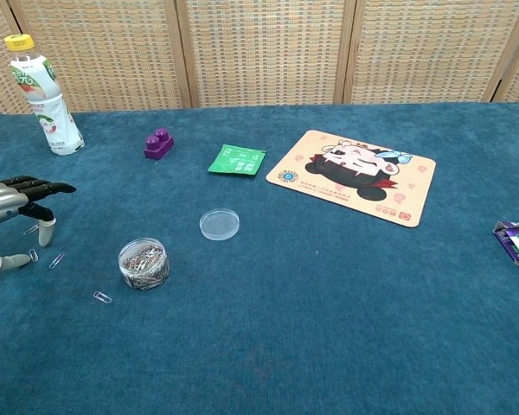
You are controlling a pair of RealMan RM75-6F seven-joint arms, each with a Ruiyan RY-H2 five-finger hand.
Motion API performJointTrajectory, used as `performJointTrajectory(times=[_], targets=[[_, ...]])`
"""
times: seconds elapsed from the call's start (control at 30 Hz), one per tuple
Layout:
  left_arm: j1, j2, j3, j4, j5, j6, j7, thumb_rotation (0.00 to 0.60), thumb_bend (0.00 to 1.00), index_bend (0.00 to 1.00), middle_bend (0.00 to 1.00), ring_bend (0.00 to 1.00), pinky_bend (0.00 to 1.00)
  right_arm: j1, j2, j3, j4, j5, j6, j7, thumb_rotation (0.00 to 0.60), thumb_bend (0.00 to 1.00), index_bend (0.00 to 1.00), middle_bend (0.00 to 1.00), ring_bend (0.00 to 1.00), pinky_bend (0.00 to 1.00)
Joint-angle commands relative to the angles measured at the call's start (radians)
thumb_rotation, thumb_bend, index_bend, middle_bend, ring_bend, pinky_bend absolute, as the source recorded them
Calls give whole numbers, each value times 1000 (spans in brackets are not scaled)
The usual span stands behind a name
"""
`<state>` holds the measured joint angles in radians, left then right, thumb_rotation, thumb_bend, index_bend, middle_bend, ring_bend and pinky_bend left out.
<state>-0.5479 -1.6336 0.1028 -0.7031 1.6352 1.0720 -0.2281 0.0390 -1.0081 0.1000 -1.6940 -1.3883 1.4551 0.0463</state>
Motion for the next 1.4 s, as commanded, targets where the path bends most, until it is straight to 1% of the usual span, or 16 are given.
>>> performJointTrajectory(times=[0.03, 0.57, 0.8, 1.13, 1.4], targets=[[0, -1, 0, -2, -2, -4, 3, 600, 356, 502, 0, 0, 0, 0, 0, 0, 0, 0, 0, 0, 600, 0, 26, 0, 0, 0], [7, -5, 3, -6, -12, -17, -1, 600, 377, 559, 0, 0, 0, 0, 3, 0, 0, 0, -1, 9, 600, 0, 25, 0, 0, 0], [14, -22, 6, 14, -17, -24, -13, 600, 392, 588, 0, 0, 0, -1, 4, 0, 0, -2, 0, 12, 600, 0, 25, 0, 0, 0], [21, -31, 8, 36, -17, -19, -23, 600, 423, 694, 0, 0, 0, -2, 4, -1, 0, -5, 2, 12, 600, 0, 25, 0, 0, 0], [19, -21, 1, 31, -16, 1, -30, 600, 427, 709, 0, 0, 0, -3, 4, -1, 0, -4, 3, 13, 600, 0, 26, 0, 0, 0]])
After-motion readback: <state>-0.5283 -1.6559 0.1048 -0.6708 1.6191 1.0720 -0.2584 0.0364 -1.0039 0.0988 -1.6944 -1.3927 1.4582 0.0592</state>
